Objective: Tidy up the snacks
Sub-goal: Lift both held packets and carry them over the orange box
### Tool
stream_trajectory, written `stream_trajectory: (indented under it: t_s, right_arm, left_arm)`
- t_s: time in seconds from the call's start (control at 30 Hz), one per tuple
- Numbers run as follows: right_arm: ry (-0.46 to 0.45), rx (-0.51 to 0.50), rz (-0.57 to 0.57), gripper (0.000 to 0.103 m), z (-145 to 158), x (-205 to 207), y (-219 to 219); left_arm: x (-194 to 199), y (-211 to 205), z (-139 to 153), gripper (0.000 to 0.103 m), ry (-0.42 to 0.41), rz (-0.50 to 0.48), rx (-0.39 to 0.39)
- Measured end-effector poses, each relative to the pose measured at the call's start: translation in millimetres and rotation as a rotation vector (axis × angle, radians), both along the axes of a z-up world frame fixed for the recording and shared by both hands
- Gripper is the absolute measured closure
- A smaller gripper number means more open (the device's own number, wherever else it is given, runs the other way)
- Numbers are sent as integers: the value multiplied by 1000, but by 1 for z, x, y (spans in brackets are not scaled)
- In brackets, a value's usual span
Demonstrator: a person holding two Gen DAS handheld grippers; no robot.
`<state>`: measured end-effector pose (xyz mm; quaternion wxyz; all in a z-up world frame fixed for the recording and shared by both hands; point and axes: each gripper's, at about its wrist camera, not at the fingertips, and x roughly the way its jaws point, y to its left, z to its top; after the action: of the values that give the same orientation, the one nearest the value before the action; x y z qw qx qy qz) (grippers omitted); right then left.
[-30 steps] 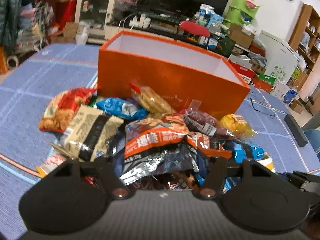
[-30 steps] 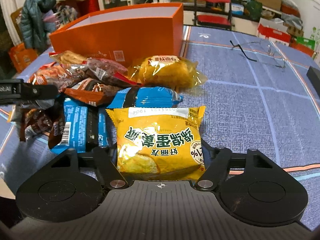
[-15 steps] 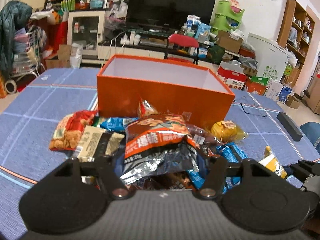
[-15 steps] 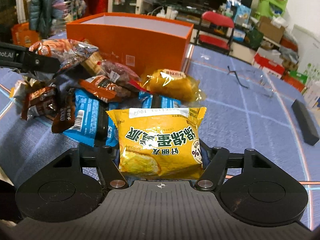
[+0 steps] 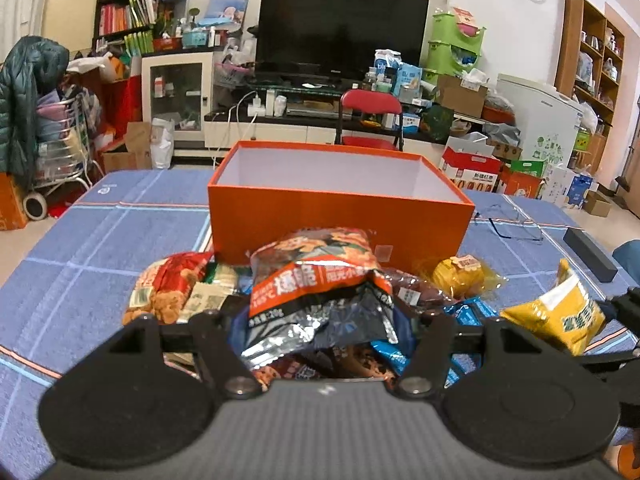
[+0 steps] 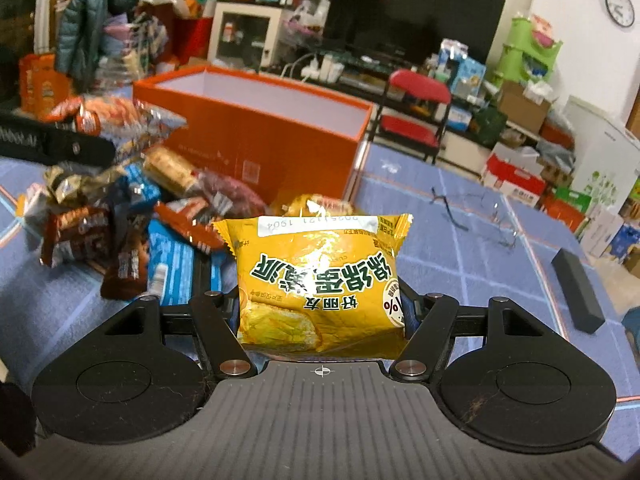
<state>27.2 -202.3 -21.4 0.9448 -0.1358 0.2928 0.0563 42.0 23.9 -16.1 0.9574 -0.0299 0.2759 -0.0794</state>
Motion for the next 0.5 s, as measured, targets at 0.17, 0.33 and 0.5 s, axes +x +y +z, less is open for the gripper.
stream_trajectory:
  t_s: [0.17,0.33,0.5]
  right_arm:
    - [-43,10,-4,47,16,-2,4]
    - [-69,36,-8,47,33,3,8]
    - [-94,71,-29,47,56,24,11]
  left_arm:
    - [0,-3,2,39,-25,-2,17]
    - [4,-1,11,39,-50,12,12]
    - [13,6,28,39,-80,19,-3]
